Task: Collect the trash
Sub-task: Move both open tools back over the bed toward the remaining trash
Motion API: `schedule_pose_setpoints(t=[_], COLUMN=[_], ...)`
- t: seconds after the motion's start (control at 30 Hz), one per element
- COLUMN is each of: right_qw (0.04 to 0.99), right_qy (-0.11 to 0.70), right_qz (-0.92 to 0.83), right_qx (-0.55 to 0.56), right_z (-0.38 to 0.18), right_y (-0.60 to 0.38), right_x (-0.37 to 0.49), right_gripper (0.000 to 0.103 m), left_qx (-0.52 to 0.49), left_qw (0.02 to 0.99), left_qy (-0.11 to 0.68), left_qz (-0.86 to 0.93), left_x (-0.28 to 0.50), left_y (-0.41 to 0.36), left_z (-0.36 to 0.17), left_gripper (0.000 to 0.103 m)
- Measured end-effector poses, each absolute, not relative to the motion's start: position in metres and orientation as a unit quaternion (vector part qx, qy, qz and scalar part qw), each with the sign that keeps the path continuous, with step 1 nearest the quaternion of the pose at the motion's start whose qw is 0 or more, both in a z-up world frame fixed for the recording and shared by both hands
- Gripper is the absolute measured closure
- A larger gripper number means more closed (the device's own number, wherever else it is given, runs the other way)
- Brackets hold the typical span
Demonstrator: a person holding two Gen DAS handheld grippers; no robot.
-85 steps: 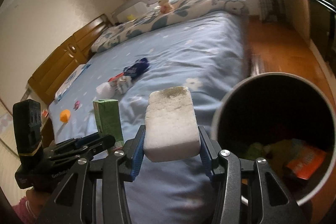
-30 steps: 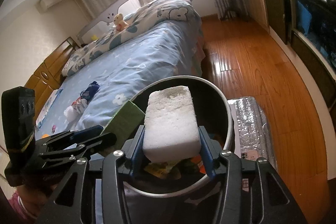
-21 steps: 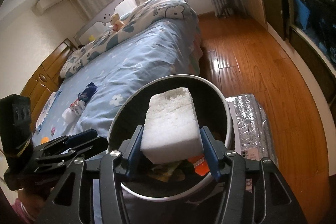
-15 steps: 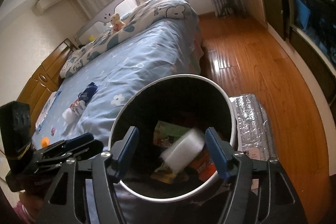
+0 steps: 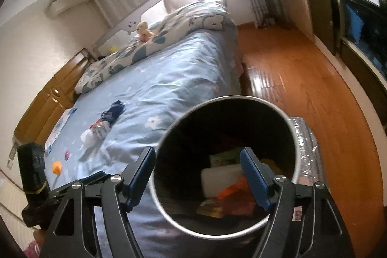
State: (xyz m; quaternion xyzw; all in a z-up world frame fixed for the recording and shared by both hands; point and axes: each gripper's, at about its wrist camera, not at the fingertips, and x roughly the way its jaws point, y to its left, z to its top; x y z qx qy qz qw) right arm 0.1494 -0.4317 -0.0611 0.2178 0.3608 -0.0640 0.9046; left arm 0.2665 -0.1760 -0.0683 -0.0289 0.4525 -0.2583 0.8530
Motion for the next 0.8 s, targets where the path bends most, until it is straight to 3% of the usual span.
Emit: schedule_pose_setpoints(t=[0.8], right_qw=[0.892], right_qy=[0.411], right_qz=[0.067], right_qx=[0.175], right_z=[-0.084], right_y=[-0.3], right_x=[0.238], right_gripper=[0.029], left_qx=[-0.107], left_qw=[0.873], left_qy=[0.46], left_qz=[-0.118], left_x=[0.266], left_y=[-0.031], left_z=[-0.073], left_gripper=[0.044])
